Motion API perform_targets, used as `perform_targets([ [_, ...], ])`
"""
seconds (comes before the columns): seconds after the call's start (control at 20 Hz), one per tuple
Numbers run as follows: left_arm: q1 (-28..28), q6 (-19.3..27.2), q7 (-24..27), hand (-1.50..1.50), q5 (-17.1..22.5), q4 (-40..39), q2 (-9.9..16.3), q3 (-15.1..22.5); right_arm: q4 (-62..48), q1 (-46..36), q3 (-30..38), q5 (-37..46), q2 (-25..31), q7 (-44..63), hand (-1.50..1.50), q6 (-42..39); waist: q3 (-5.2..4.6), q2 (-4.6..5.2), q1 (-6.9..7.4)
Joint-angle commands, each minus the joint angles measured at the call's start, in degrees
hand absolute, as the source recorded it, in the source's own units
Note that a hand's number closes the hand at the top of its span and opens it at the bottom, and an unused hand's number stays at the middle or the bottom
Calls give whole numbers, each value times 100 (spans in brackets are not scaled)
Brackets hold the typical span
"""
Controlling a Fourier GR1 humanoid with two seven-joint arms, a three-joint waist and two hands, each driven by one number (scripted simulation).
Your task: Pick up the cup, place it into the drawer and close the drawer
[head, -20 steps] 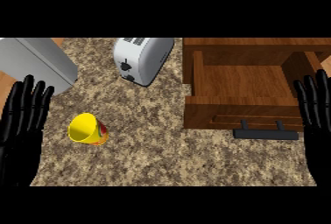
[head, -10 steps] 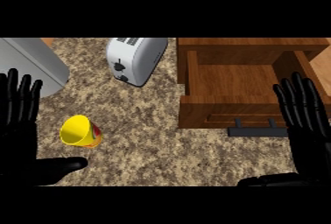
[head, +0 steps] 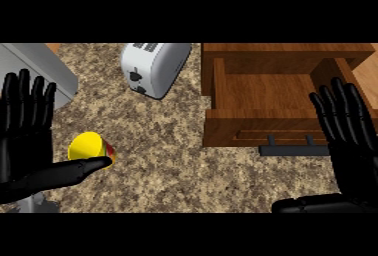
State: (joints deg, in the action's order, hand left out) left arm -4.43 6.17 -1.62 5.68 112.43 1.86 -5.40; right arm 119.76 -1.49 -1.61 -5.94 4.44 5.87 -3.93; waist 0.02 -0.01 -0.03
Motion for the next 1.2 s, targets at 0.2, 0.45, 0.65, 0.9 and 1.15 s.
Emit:
perform_targets([
  [0.2,270,187,15,-150,-259,61,-162,304,-4,-129,117,-60,24,201,-150,-94,-2,-3,2],
  [0.45,301,240,126,-150,-245,-101,-173,289,-477,-94,187,19,-31,-354,-150,-213,-1,-1,5],
  [0.65,143,110,43,-150,81,-406,52,-52,-318,-529,204,13,-32,199,-150,-11,-2,-1,9],
  [0.9,495,263,189,-150,-106,-377,-58,-21,-276,-89,274,-94,-86,-213,-150,-161,-2,-2,4],
  [1.15,908,-201,906,-150,289,-1082,84,-437,-458,-754,288,83,-81,193,-150,124,-5,2,29],
])
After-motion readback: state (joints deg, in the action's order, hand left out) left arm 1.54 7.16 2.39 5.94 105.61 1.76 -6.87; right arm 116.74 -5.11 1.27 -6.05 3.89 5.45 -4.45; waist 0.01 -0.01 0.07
